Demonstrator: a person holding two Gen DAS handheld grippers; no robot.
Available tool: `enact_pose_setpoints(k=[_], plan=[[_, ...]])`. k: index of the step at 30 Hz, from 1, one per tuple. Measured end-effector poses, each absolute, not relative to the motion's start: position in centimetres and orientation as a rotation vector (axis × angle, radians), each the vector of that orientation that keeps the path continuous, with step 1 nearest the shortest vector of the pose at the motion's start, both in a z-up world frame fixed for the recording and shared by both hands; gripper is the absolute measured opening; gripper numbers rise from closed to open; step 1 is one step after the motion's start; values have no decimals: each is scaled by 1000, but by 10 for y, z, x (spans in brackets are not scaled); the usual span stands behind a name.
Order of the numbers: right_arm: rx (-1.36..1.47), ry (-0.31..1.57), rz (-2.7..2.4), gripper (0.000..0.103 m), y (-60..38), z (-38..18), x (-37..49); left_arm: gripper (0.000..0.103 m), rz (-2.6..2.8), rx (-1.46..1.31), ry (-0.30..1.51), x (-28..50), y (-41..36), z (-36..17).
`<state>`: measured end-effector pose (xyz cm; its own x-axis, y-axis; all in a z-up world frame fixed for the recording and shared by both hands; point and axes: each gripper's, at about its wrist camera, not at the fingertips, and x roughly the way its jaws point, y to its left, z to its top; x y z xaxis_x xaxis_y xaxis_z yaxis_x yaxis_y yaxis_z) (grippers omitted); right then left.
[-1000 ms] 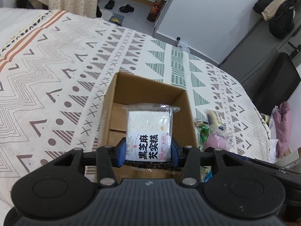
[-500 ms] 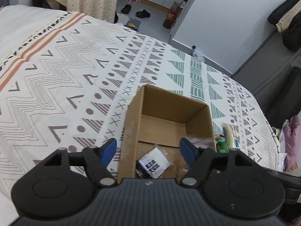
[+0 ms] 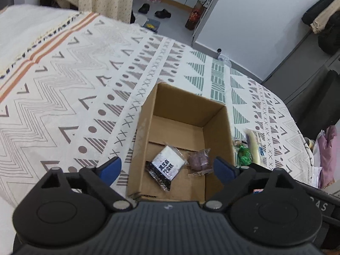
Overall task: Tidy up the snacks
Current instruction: 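Open left tool to drop white packet into box while right tool drops purple bag, then move both tools from the box back to the snack pile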
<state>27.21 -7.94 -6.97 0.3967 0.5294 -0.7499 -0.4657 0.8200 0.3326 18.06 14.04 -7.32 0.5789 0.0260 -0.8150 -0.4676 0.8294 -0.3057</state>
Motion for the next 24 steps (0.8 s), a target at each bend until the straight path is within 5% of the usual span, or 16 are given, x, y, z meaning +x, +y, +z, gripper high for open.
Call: enact_pose_setpoints(k=[7,24], plan=[[91,912,636,103,-107,-55,258,103,319,-493,865,168,122,-55],[131,815,631,103,-167,-40,228,103,300,-424,776,136,75,-25]])
